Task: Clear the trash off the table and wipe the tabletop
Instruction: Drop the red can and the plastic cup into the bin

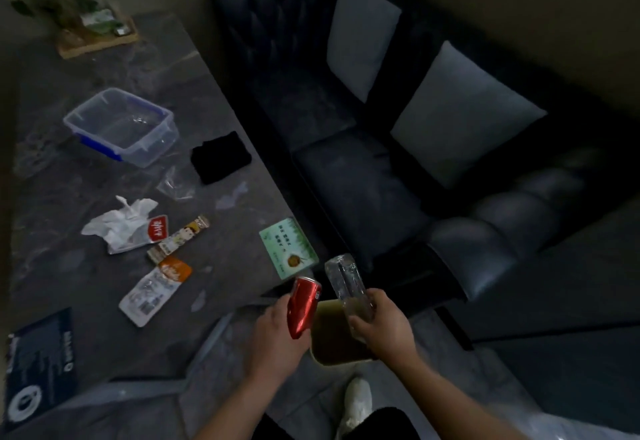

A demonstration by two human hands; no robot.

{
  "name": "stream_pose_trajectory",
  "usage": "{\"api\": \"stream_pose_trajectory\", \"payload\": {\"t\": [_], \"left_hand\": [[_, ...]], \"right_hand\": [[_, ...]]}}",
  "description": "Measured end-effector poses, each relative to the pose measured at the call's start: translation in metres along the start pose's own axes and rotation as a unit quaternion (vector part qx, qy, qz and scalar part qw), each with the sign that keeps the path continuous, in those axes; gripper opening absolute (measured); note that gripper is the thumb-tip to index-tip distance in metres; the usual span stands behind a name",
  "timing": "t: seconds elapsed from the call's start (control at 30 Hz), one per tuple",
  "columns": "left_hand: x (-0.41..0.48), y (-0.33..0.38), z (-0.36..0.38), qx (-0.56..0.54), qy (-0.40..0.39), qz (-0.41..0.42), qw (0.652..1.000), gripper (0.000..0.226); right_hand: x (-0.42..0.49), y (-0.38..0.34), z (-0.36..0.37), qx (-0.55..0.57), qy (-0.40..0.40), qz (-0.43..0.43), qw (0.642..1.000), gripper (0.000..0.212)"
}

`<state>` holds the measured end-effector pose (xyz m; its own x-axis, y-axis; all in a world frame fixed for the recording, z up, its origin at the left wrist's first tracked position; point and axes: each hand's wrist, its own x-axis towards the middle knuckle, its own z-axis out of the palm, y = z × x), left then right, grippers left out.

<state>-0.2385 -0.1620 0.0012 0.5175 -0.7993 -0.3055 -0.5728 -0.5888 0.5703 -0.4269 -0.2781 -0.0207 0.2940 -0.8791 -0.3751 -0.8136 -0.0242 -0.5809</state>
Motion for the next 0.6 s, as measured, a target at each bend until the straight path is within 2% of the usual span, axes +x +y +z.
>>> {"api": "stream_pose_trajectory", "payload": {"t": [0.17, 0.37, 0.6], "left_hand": [[0.004, 0.001, 0.040, 0.011, -0.061, -0.034, 0.997, 0.052], [0.022, -0.021, 0.089, 0.027, -0.116, -0.082, 0.989, 0.060], [0.060, -0.061, 0.157, 0.016, -0.173, -0.158, 0.972, 0.064]], "right_hand": [[0.010, 0.029, 0.006, -0.019, -0.058, 0.029, 0.998, 0.051], [0.029, 0.057, 0.030, -0.020, -0.116, 0.108, 0.987, 0.035], [0.065, 0.106, 0.082, -0.058, -0.144, 0.187, 0.970, 0.034]]}}
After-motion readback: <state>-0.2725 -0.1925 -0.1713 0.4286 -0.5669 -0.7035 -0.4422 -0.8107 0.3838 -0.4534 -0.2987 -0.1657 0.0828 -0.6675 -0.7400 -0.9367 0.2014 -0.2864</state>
